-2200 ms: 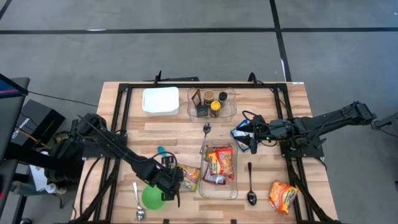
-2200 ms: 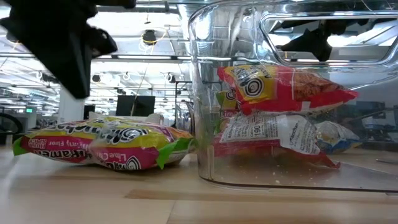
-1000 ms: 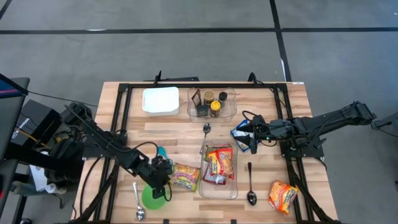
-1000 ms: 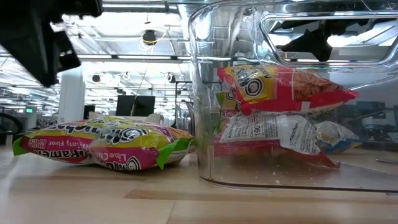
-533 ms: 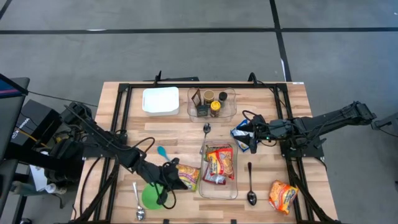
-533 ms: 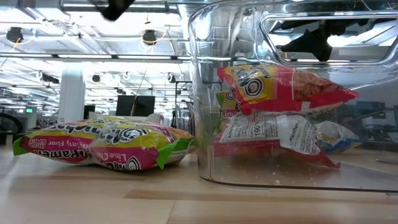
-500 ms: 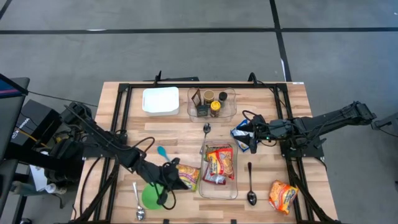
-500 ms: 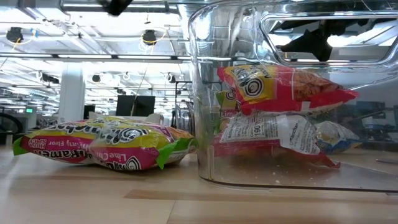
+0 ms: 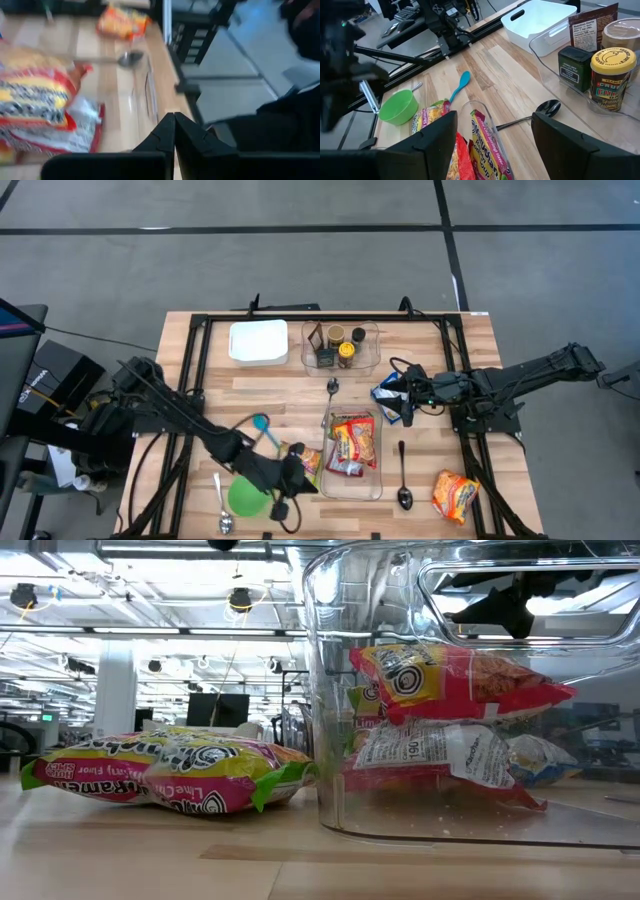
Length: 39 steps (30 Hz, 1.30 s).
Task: Pick & Place Food Item
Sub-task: Put the green noodle pack into the bottom transparent bin
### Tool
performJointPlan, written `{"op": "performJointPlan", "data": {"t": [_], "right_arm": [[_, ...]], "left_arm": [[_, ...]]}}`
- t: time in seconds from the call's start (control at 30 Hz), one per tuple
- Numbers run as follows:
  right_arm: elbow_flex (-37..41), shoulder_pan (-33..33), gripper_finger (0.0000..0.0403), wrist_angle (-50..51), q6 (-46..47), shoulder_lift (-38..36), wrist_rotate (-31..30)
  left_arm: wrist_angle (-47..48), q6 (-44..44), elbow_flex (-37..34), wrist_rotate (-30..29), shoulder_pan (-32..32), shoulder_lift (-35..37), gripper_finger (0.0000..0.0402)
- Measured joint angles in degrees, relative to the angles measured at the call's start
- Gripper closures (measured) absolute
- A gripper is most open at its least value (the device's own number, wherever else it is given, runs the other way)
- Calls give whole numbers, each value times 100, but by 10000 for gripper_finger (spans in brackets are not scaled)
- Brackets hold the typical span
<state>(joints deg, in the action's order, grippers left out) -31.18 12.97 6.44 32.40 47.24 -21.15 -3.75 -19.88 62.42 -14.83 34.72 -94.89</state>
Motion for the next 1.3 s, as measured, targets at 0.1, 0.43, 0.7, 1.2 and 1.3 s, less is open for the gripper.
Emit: {"op": "performJointPlan", "data": {"t": [0.1, 0.43, 0.7, 1.2, 1.3], "right_arm": [[0, 0, 154, -2, 2, 0, -2], [0, 0, 154, 29, 4, 0, 0], [0, 0, 154, 50, 15, 0, 0], [0, 0, 154, 47, 15, 0, 0], [0, 0, 154, 48, 15, 0, 0]], "left_arm": [[811, -340, 422, -45, 0, -358, 401], [3564, -2436, 810, -186, 2, -728, 401], [5129, -3629, 810, -128, 2, -726, 401], [5113, -3613, 810, 481, 2, -722, 401], [5112, -3566, 810, 483, 2, -722, 396]]}}
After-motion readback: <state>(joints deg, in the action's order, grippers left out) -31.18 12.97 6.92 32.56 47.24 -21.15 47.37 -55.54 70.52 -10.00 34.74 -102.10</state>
